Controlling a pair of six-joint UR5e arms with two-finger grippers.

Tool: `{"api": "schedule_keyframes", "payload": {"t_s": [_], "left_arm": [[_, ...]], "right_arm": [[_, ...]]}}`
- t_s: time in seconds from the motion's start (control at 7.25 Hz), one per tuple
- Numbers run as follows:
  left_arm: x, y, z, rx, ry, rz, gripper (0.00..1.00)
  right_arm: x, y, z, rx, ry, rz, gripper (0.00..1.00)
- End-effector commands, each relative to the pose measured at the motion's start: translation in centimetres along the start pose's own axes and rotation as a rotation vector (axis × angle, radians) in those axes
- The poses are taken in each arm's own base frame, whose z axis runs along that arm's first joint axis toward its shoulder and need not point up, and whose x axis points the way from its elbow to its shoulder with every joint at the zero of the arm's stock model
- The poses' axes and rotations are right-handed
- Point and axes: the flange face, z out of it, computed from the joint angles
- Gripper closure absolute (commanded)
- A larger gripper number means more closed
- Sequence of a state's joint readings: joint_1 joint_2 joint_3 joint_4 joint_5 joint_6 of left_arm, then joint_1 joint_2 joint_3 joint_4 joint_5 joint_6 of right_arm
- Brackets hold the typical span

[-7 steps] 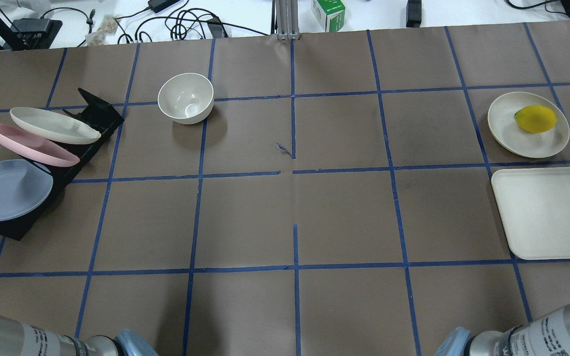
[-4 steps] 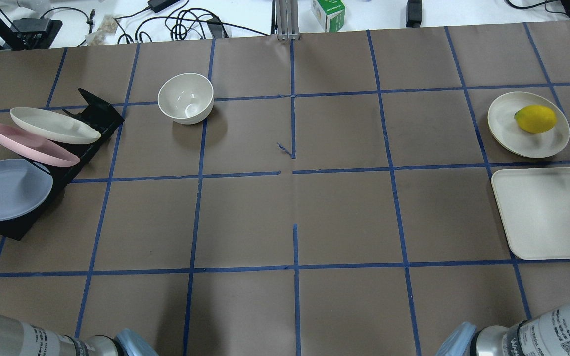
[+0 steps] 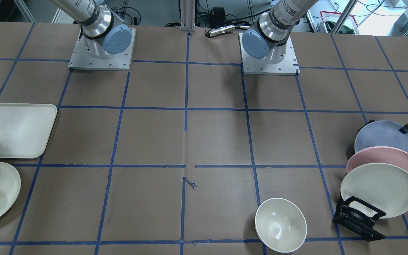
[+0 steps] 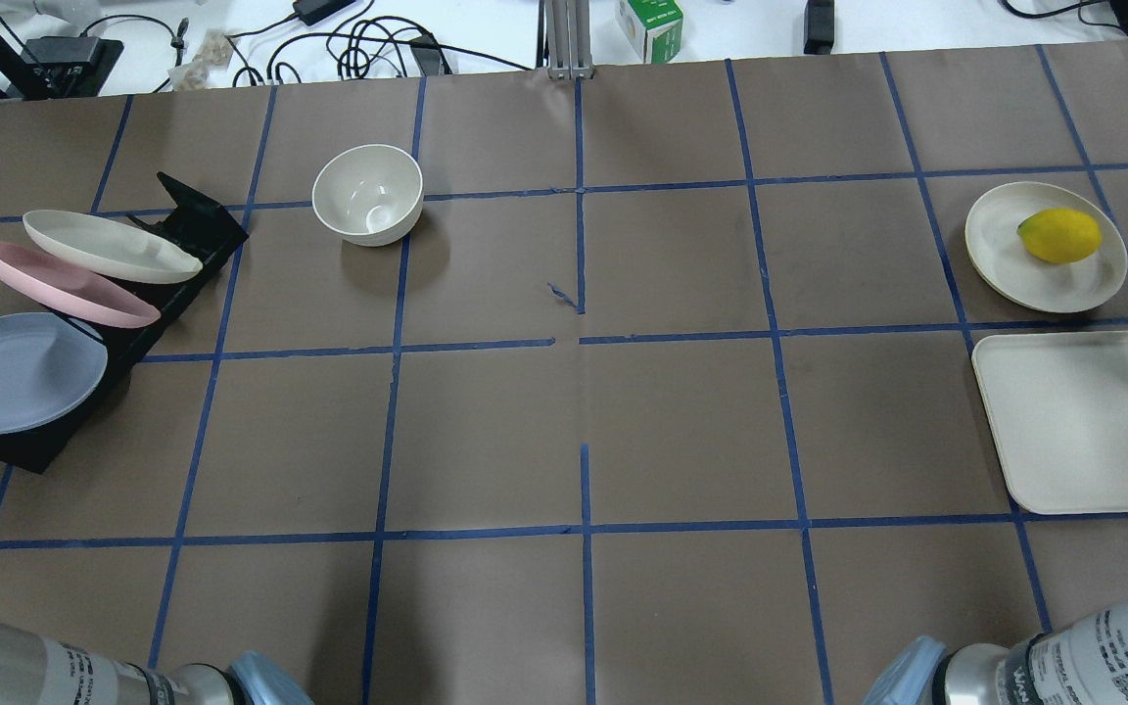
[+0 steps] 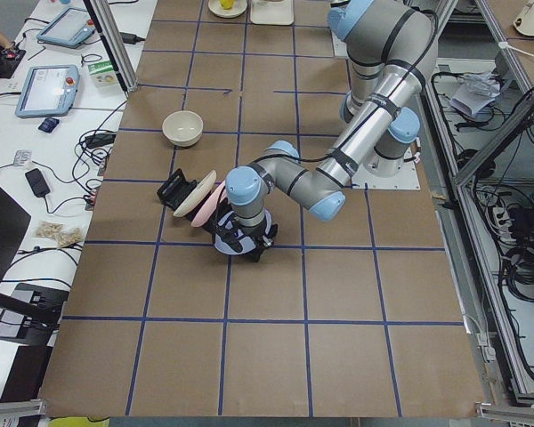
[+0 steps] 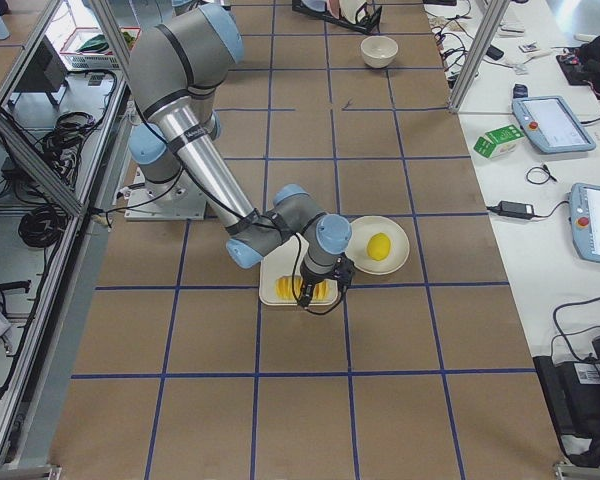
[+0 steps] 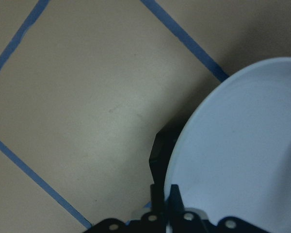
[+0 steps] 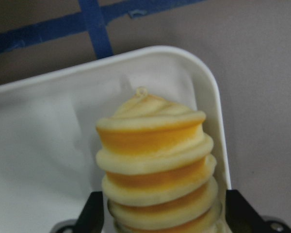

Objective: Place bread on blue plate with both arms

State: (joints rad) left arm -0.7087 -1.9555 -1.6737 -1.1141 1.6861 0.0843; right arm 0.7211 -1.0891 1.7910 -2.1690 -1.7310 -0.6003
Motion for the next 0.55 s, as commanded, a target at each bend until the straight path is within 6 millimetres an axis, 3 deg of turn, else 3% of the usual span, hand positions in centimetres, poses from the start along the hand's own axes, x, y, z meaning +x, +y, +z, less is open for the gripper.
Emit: {"api": "schedule_keyframes", "payload": {"t_s": [0.0,0.14,0.28,0.41], "left_arm": [[-0.5,-0.1,-3.0,0.037,-0.014,0.003,1.0],[-0.9,0.5,-4.5,0.01,-0.019,0.014,1.0],[-3.1,1.1,-6.5,-0.018,-0.067,-0.001,1.0],[-3.9,1.8,-9.4,0.004,-0.099,0.088,1.0]], "right_arm": [[0.1,-0.2,-0.4,0.012,-0.008,0.011,0.86],[0.1,-0.3,-0.8,0.019,-0.008,0.012,1.0],[-0.2,-0.3,-1.9,0.055,-0.03,0.012,1.0],[-0.4,0.0,-3.3,0.078,-0.033,0.014,1.0]]}}
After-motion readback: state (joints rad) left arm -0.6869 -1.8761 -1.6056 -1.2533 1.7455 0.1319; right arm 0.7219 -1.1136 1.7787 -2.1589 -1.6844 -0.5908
